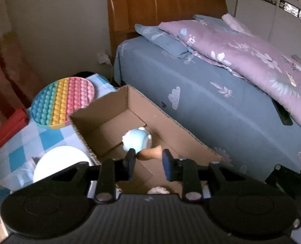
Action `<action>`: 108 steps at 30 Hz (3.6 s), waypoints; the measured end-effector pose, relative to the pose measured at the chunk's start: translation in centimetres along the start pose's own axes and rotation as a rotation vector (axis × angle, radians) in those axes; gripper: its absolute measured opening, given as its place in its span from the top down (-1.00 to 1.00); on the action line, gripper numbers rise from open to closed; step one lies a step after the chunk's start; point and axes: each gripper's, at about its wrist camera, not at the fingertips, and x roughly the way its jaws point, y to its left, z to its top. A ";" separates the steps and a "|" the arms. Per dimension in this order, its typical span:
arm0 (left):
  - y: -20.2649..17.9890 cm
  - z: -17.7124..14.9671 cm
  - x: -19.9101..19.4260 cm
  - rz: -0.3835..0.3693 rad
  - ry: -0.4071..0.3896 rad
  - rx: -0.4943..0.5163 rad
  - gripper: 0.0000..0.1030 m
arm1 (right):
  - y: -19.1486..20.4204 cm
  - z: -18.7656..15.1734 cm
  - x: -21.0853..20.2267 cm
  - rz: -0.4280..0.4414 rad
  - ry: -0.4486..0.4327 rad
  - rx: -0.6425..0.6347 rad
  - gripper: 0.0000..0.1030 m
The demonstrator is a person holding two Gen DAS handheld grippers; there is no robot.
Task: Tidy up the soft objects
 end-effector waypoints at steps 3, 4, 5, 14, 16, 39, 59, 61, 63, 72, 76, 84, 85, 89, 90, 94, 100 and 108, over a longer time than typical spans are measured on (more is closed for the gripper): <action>0.1 -0.1 0.0 0.008 -0.011 -0.012 -0.55 | 0.0 -0.1 0.0 0.015 0.008 -0.003 -1.00; 0.2 -0.2 -0.3 0.015 -0.023 -0.015 -0.57 | 0.1 -0.2 -0.1 0.012 0.008 -0.008 -1.00; 0.3 -0.3 -0.6 0.024 -0.034 -0.016 -0.58 | 0.3 -0.2 -0.1 0.007 0.008 -0.017 -1.00; 1.2 -2.1 -5.6 0.077 -0.061 -0.022 -0.74 | 2.0 0.1 -0.9 0.008 -0.012 -0.062 -1.00; 1.5 -3.1 -7.2 0.102 -0.085 -0.037 -0.85 | 2.5 0.2 -1.0 0.016 -0.012 -0.073 -1.00; 6.7 -16.1 -15.3 0.507 -0.118 -0.295 -0.96 | 8.2 0.2 1.8 0.058 0.052 -0.152 -1.00; 12.3 -22.1 -13.6 0.543 -0.040 -0.423 -0.96 | 12.9 0.6 7.8 0.053 0.130 -0.224 -1.00; 12.8 -22.2 -13.3 0.547 -0.033 -0.429 -0.96 | 13.2 0.8 8.4 0.063 0.134 -0.224 -1.00; 13.2 -22.4 -13.1 0.552 -0.026 -0.432 -0.95 | 13.4 1.1 8.9 0.063 0.133 -0.223 -1.00; 15.0 -23.4 -12.8 0.578 0.002 -0.467 -0.96 | 14.8 3.4 12.0 0.045 0.107 -0.156 -1.00; 15.6 -23.8 -12.7 0.586 0.011 -0.470 -0.95 | 15.6 4.0 13.2 0.025 0.104 -0.131 -1.00; 16.3 -24.4 -12.4 0.569 0.026 -0.486 -0.95 | 16.2 4.7 15.2 -0.007 0.117 -0.054 -1.00; 16.4 -24.5 -12.3 0.566 0.028 -0.487 -0.95 | 16.2 4.8 15.3 -0.010 0.117 -0.044 -1.00; 16.5 -24.6 -12.2 0.559 0.032 -0.487 -0.95 | 15.5 4.8 15.2 -0.028 0.115 -0.011 -1.00; 16.6 -24.6 -12.1 0.556 0.031 -0.487 -0.95 | 15.4 4.9 15.3 -0.034 0.116 -0.004 -1.00; 16.3 -24.5 -12.0 0.545 0.027 -0.480 -0.95 | 14.5 4.9 15.1 -0.052 0.125 0.009 -1.00; 15.9 -24.4 -12.0 0.536 0.026 -0.469 -0.95 | 13.9 4.1 14.4 -0.043 0.129 -0.011 -1.00; 16.2 -24.7 -11.8 0.541 0.041 -0.476 -0.96 | 15.2 2.6 14.3 0.027 0.135 -0.090 -0.90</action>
